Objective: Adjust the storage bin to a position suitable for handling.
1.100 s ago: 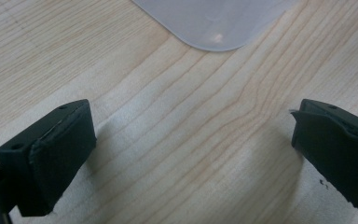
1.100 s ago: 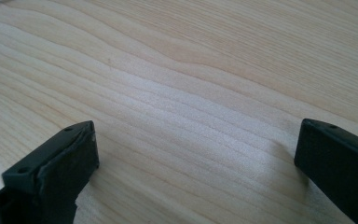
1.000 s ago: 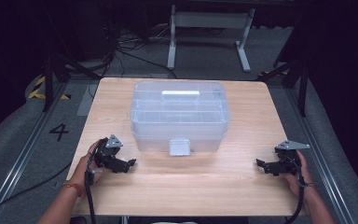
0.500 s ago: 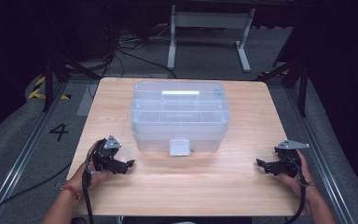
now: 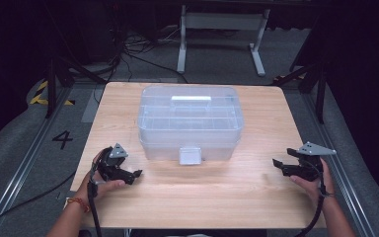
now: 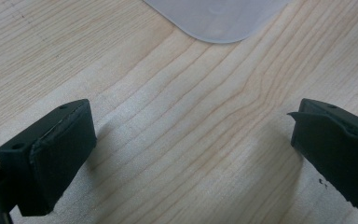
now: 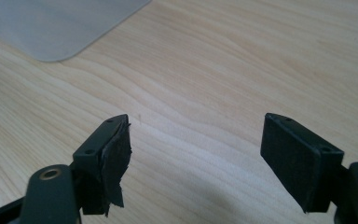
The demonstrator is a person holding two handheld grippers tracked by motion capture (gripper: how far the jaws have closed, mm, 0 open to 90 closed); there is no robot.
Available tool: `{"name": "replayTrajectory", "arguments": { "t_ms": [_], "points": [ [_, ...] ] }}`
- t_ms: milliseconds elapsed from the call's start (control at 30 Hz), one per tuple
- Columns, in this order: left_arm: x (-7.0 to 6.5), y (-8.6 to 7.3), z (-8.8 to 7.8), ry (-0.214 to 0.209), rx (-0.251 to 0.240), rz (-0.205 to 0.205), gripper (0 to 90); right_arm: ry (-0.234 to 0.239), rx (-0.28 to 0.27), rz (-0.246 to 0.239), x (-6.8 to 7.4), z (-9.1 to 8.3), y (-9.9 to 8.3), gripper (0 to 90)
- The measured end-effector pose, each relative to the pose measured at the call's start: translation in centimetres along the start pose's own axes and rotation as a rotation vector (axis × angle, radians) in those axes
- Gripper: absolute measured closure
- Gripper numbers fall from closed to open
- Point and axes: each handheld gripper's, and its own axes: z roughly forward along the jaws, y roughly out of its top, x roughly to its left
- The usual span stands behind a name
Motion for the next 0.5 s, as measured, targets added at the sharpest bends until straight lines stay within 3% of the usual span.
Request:
{"name": "replayTrajectory", "arguments": {
  "t_ms": [500],
  "points": [
    [0.0,0.0,0.0,0.0,0.0,-0.001,0.3,0.004,-0.1,-0.042,0.4,-1.9,3.5,28.1]
  ]
}}
